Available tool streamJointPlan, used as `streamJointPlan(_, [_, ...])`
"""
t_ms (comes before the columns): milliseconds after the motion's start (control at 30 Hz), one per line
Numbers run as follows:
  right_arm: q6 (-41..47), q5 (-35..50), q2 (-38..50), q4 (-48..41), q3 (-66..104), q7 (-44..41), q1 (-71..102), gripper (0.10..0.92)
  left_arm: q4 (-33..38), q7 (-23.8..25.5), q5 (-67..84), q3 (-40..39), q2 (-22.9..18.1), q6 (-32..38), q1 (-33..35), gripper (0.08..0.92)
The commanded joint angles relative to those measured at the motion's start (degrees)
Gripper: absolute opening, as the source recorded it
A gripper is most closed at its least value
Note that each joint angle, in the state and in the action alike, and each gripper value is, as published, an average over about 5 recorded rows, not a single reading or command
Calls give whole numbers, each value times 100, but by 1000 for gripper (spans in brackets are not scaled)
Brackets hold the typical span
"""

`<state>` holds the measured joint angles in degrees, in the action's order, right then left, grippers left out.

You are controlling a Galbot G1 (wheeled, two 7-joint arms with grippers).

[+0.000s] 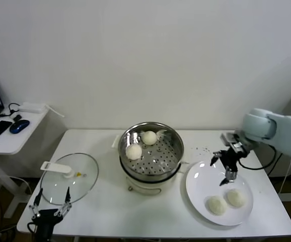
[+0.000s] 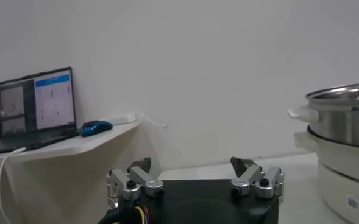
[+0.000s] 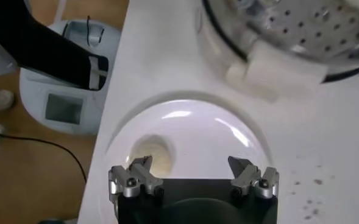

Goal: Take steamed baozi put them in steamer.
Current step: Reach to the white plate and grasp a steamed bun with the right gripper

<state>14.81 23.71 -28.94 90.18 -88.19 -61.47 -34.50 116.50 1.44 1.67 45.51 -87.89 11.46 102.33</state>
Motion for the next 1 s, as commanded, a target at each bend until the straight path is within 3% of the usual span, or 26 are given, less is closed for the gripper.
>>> streamJointPlan(33, [128, -572, 616, 187, 788, 258, 1540, 823, -26, -1, 8, -11, 0, 9, -4, 823])
streamJointPlan(1000, [155, -977, -2, -360, 1371, 601, 2509, 823, -118, -2, 51, -15, 1, 3, -1, 823])
